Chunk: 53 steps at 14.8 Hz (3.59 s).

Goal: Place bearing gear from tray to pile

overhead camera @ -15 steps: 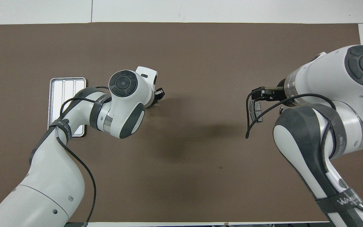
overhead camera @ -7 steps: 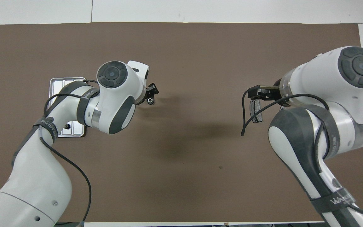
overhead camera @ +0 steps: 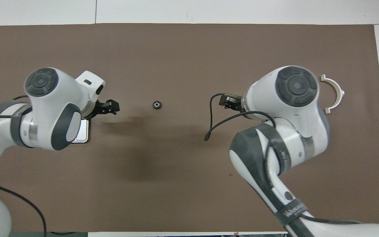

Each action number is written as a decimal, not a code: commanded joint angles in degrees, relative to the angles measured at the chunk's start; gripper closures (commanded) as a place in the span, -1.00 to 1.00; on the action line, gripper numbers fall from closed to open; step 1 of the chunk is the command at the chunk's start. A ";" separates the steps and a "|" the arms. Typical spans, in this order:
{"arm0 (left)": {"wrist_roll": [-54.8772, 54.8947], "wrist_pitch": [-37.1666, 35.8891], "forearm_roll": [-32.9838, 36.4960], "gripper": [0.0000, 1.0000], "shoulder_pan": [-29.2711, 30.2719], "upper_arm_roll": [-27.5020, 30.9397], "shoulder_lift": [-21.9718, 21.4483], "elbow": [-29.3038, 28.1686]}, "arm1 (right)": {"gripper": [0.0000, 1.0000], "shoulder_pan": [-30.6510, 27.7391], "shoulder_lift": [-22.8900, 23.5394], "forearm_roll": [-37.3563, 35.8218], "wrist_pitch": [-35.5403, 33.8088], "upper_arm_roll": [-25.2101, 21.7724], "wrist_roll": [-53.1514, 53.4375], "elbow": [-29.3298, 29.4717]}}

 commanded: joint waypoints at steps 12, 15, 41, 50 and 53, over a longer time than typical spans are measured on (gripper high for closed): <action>-0.22 10.16 0.01 -0.82 5.37 -0.82 -2.53 -9.15 | -1.00 7.80 32.75 -5.64 -13.79 -0.05 13.16 43.05; -0.31 10.60 0.01 -0.70 5.37 -0.82 -2.62 -9.68 | -1.00 8.77 34.24 -5.64 -11.07 0.39 13.16 44.71; -3.65 -0.65 -1.39 1.00 5.46 -0.82 -1.13 2.54 | 0.14 9.91 40.93 -6.17 -7.28 1.01 12.98 47.09; -6.28 -0.30 -3.06 1.00 5.02 -1.17 0.36 5.26 | 1.00 9.04 39.35 -6.17 -10.95 0.92 10.53 47.09; -10.74 -0.39 -3.42 1.00 2.22 -1.17 0.72 7.45 | 1.00 6.06 32.95 -5.38 -19.99 1.53 4.57 47.09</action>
